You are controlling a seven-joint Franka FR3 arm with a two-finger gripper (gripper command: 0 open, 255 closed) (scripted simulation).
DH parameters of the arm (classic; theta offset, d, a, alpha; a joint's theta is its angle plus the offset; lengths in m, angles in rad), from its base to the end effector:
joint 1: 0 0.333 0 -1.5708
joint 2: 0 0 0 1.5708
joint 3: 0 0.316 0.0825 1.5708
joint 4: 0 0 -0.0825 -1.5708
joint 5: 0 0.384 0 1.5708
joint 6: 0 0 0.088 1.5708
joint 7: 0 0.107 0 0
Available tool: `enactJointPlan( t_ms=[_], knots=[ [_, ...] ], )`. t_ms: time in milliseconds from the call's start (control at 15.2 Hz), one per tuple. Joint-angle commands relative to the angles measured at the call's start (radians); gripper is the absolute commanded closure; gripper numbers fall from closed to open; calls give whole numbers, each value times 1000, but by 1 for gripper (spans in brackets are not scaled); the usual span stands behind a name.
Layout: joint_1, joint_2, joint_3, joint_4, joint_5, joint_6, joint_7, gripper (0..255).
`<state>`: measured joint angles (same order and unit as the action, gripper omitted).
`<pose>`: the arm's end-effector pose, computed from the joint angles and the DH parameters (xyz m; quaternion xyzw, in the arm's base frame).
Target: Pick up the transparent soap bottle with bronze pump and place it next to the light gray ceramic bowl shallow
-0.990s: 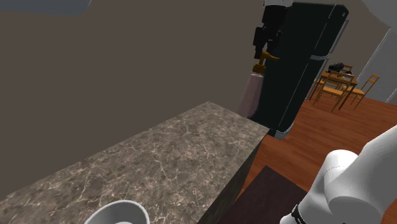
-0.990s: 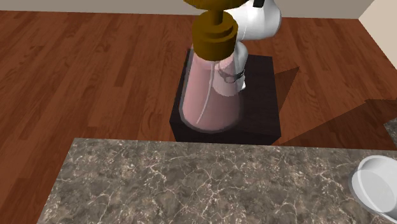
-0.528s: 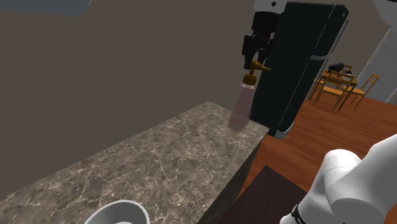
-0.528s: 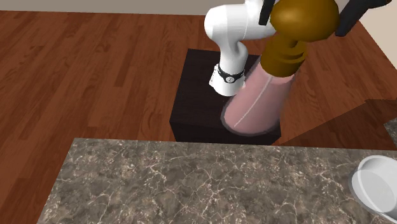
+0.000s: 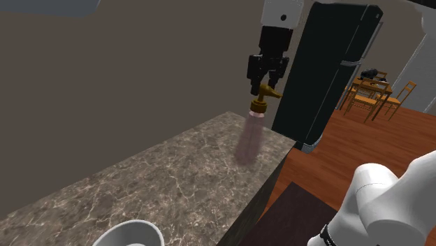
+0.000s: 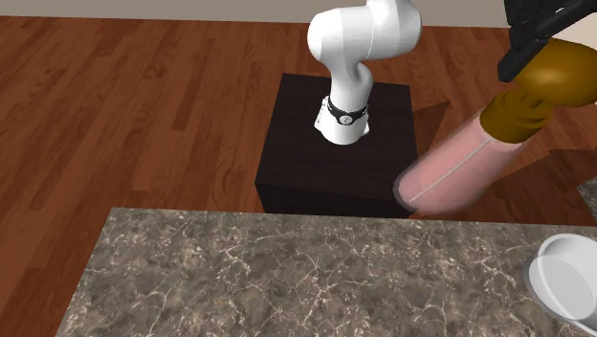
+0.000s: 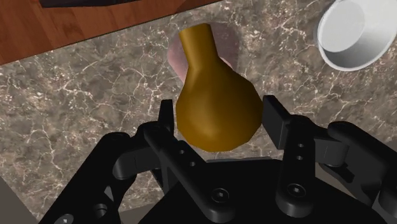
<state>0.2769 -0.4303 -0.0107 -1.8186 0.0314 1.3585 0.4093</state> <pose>0.3761 0.1053 0.6959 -0.9974 0.0679 0.0199 0.0117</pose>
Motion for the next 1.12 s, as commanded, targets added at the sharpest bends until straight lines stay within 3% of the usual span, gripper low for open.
enactJointPlan(
  t_ms=[0,528,1056],
  knots=[
    [14,4,36,-20,17,26,50,255],
    [69,52,173,-65,70,131,233,255],
    [125,170,308,-35,88,234,415,255]
  ],
)
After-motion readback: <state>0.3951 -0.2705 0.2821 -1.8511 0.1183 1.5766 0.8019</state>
